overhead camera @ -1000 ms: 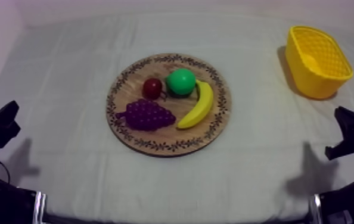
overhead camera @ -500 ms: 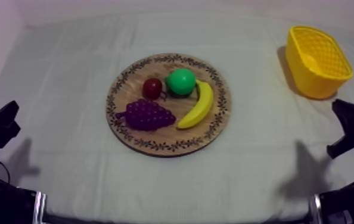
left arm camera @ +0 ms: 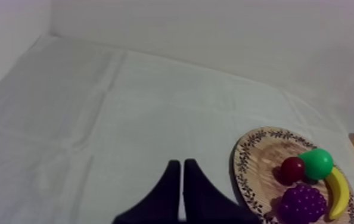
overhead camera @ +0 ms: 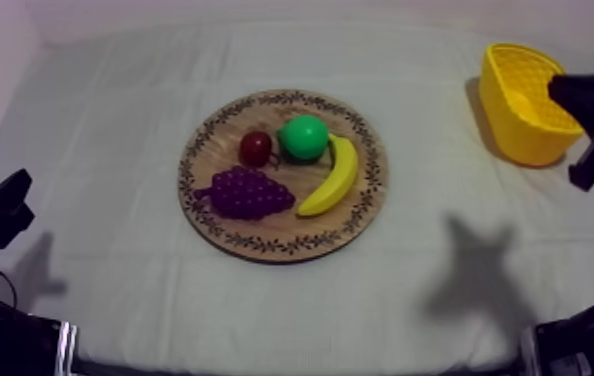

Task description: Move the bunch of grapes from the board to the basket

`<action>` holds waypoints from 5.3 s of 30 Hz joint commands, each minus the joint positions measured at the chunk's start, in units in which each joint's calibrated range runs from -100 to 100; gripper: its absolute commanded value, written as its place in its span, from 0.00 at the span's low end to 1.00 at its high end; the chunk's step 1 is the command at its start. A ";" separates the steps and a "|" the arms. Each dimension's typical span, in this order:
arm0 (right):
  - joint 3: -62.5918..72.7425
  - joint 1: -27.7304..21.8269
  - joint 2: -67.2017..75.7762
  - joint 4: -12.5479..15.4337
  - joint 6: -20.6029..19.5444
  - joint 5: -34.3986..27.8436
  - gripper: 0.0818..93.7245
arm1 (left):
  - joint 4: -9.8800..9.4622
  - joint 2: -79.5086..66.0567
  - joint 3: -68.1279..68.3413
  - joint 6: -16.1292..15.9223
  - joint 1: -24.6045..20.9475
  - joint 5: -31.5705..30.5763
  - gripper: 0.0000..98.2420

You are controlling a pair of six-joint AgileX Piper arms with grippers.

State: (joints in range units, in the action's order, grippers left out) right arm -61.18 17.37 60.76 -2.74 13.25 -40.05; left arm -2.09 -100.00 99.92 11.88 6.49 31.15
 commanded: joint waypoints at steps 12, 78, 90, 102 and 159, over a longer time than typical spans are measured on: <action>35.28 8.87 -28.04 -1.57 0.42 -16.07 0.00 | -0.04 0.00 -0.04 0.01 -0.01 -0.03 0.00; 85.00 21.44 -90.47 0.75 5.25 -51.46 0.69 | -0.04 0.00 -0.04 0.01 -0.01 -0.03 0.00; 83.26 20.98 -94.33 2.95 7.61 -50.56 0.75 | -0.04 0.00 -0.04 0.01 -0.01 -0.03 0.00; 84.51 20.26 -103.84 6.33 11.11 -47.70 0.73 | -0.04 0.00 -0.04 0.01 -0.01 -0.03 0.00; 49.81 -3.61 -58.80 -2.04 1.71 -17.04 0.42 | -0.04 0.00 -0.04 0.01 -0.01 -0.03 0.00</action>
State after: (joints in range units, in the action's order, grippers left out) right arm -10.92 17.84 1.27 -4.53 16.84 -59.50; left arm -2.09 -100.00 99.92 11.88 6.49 31.15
